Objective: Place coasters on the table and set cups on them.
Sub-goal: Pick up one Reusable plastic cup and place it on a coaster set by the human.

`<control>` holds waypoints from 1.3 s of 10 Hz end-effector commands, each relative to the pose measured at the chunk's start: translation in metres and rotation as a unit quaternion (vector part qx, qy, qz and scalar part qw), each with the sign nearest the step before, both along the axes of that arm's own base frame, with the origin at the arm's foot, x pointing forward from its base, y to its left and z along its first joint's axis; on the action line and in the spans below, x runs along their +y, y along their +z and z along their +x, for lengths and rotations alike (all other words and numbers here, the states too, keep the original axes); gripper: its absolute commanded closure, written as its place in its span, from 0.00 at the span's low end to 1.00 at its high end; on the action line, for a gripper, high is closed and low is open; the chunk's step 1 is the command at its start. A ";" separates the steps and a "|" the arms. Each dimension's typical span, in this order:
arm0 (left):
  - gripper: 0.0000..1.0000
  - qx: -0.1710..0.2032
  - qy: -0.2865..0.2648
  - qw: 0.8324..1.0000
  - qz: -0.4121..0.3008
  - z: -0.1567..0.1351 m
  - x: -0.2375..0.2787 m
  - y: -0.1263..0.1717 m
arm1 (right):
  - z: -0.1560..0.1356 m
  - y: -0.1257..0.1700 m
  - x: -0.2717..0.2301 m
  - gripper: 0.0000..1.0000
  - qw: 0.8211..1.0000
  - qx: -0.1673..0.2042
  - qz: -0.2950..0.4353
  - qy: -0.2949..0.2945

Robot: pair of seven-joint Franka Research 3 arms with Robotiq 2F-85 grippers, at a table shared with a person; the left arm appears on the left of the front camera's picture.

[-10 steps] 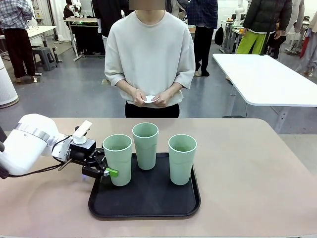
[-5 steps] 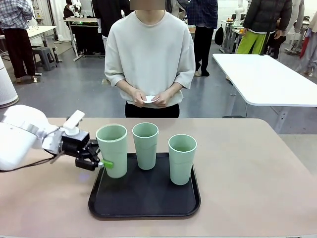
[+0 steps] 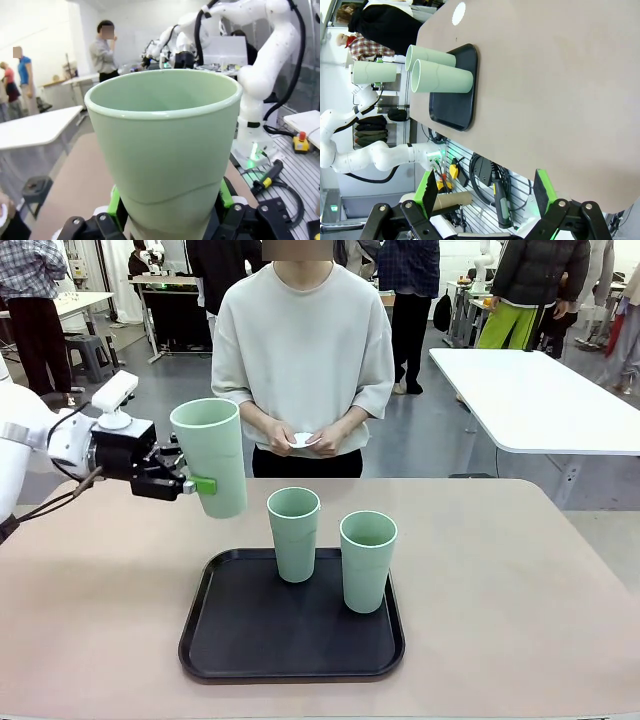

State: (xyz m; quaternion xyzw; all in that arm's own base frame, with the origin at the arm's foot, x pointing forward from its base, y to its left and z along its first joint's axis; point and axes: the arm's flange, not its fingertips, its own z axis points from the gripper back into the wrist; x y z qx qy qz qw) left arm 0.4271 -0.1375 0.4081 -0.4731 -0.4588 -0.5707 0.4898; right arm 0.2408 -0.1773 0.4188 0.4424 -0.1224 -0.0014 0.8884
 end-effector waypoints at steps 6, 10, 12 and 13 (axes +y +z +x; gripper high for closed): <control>0.16 0.007 0.006 1.000 0.006 0.002 -0.001 0.000 | 0.001 -0.001 -0.001 0.00 1.000 -0.006 0.009 -0.001; 0.16 0.022 0.033 0.999 0.001 0.048 -0.025 0.035 | 0.001 -0.001 -0.001 0.00 1.000 -0.006 0.009 -0.001; 0.16 0.032 0.050 0.998 0.006 0.069 -0.035 0.046 | 0.001 -0.001 -0.001 0.00 1.000 -0.006 0.009 -0.001; 0.16 0.039 0.055 0.998 0.010 0.079 -0.037 0.044 | 0.001 -0.001 -0.001 0.00 1.000 -0.006 0.009 -0.001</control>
